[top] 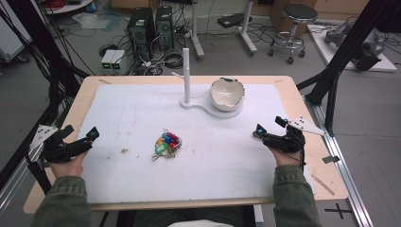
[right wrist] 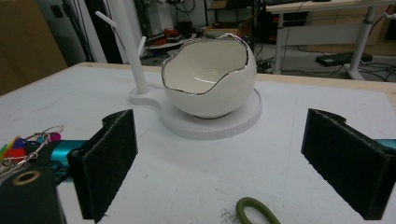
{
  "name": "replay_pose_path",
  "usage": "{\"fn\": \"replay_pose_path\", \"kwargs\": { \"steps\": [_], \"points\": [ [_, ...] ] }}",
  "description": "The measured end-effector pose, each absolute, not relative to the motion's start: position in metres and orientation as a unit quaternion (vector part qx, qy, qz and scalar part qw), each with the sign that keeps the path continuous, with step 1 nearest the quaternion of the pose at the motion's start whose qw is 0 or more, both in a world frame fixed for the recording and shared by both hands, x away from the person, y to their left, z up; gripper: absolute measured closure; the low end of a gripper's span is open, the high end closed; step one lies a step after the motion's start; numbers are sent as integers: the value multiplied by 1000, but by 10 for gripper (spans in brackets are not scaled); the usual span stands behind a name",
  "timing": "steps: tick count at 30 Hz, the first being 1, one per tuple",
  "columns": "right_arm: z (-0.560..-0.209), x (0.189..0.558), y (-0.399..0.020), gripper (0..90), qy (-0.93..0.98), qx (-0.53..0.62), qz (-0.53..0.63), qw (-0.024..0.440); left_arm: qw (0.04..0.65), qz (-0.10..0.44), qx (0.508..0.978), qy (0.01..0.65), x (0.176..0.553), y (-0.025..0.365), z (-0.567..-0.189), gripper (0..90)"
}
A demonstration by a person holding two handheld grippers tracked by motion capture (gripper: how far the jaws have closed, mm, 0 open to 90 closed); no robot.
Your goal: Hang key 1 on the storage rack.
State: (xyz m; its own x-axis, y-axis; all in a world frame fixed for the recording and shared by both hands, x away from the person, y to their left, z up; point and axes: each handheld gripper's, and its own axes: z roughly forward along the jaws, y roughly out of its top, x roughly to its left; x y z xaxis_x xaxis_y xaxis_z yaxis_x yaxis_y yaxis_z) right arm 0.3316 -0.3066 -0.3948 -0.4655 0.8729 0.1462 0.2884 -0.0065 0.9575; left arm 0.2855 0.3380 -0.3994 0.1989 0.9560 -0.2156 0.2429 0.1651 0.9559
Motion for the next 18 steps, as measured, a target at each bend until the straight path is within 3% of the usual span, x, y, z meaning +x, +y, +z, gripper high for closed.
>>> {"fn": "replay_pose_path", "kwargs": {
  "steps": [18],
  "points": [
    [-398,331,-311,98,654,452,551,252,544,320,555,542,287,336,-401,17]
  ]
}}
